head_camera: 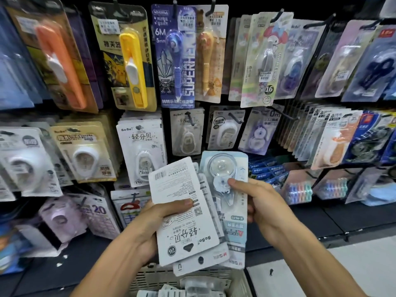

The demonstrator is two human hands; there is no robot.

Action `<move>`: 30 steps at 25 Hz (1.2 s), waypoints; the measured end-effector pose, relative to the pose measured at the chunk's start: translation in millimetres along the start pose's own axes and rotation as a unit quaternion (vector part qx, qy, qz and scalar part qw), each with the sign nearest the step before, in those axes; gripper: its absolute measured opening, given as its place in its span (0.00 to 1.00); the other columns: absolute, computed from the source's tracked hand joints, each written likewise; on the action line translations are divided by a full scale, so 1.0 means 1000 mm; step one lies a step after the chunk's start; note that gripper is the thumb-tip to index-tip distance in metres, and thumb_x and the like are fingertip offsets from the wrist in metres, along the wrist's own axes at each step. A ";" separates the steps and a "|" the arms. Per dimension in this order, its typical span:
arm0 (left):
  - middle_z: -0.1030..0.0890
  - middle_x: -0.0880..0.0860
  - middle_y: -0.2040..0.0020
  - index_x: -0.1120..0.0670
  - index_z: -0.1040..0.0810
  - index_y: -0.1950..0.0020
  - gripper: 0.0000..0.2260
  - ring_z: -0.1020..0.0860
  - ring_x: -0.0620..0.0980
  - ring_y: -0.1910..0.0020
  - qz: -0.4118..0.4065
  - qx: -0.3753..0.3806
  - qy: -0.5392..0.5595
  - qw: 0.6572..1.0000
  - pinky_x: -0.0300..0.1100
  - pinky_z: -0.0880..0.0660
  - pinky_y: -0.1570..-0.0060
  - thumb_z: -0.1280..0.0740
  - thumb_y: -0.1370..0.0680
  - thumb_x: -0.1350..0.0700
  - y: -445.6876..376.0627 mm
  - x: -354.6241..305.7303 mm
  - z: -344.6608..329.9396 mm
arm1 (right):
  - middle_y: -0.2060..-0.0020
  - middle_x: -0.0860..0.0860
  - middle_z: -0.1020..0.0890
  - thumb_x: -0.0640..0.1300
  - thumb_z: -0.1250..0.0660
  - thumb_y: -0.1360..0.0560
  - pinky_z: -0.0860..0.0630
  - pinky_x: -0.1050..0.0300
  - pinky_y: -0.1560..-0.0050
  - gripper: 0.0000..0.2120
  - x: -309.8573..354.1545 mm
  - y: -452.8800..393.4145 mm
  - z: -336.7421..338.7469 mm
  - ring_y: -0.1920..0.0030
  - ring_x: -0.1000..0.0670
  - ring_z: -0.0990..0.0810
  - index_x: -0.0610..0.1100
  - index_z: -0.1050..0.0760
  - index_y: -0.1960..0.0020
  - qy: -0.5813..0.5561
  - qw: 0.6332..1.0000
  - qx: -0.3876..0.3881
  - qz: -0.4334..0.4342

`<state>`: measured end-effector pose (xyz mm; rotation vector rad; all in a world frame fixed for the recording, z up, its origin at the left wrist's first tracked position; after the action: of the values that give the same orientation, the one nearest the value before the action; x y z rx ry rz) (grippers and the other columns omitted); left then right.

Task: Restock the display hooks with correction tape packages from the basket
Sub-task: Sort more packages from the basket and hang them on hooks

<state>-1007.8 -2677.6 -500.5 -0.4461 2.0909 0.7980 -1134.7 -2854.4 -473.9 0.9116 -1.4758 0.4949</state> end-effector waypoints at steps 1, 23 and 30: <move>0.14 0.66 0.49 0.63 0.13 0.50 0.20 0.13 0.62 0.59 0.002 -0.004 0.002 1.000 0.53 0.16 0.66 0.22 0.42 0.65 0.000 0.001 0.000 | 0.76 0.50 0.23 0.45 0.28 0.24 0.41 0.63 0.80 0.12 -0.003 0.001 -0.003 0.80 0.55 0.33 0.46 0.18 0.67 -0.002 1.000 0.003 -0.003; 0.13 0.65 0.53 0.61 0.12 0.56 0.14 0.13 0.60 0.63 0.021 0.023 0.029 0.999 0.54 0.16 0.67 0.19 0.40 0.67 0.002 0.007 -0.002 | 0.41 0.39 0.16 0.52 0.38 0.19 0.23 0.39 0.38 0.21 -0.033 0.010 -0.018 0.38 0.37 0.19 0.41 0.23 0.33 -0.296 0.952 -0.010 -0.076; 0.14 0.66 0.50 0.63 0.19 0.40 0.27 0.13 0.62 0.60 0.008 0.010 0.003 1.000 0.52 0.17 0.68 0.23 0.39 0.69 0.003 0.015 -0.004 | 0.45 0.42 0.14 0.42 0.33 0.21 0.27 0.34 0.33 0.13 -0.031 0.005 -0.018 0.40 0.40 0.17 0.42 0.20 0.37 -0.144 0.989 -0.012 0.015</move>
<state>-1020.9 -2678.4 -509.5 -0.4217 2.1082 0.7855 -1129.5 -2830.4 -500.4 0.9729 -1.7540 0.3772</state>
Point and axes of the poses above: each hand's wrist, its own y-axis away from the middle knuckle, its own z-axis out of the back of the hand, x = y × z, the point moved 1 cm from there along -y, towards the middle knuckle
